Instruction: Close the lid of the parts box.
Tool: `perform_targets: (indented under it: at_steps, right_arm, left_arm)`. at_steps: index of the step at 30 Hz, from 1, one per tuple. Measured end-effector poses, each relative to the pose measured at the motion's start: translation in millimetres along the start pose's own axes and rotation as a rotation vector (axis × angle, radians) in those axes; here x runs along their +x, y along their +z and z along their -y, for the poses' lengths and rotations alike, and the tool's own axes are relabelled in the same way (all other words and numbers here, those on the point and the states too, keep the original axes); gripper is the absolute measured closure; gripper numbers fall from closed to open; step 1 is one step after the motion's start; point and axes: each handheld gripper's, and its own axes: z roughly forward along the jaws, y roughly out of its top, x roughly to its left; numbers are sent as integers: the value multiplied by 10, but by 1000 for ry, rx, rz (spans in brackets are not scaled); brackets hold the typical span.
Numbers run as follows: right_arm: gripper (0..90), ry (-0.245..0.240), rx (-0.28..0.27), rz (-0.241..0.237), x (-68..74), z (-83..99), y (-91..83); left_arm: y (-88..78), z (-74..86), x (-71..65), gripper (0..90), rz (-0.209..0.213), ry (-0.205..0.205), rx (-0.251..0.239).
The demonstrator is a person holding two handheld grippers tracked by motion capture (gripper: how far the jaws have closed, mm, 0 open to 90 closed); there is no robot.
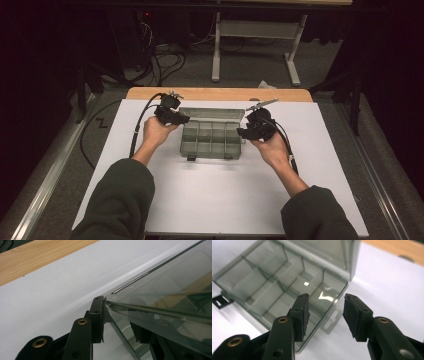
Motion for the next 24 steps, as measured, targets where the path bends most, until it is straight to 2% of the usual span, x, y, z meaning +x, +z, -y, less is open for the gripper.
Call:
perform_targets:
  at_steps: [11, 24]
  right_arm:
    - [656, -22, -39, 54, -4, -113, -80]
    - [678, -97, -88, 60, 69, -144, -152]
  left_arm:
    - [-30, 28, -8, 653, 6, 12, 1]
    - [-91, 79, -40, 653, 7, 31, -3]
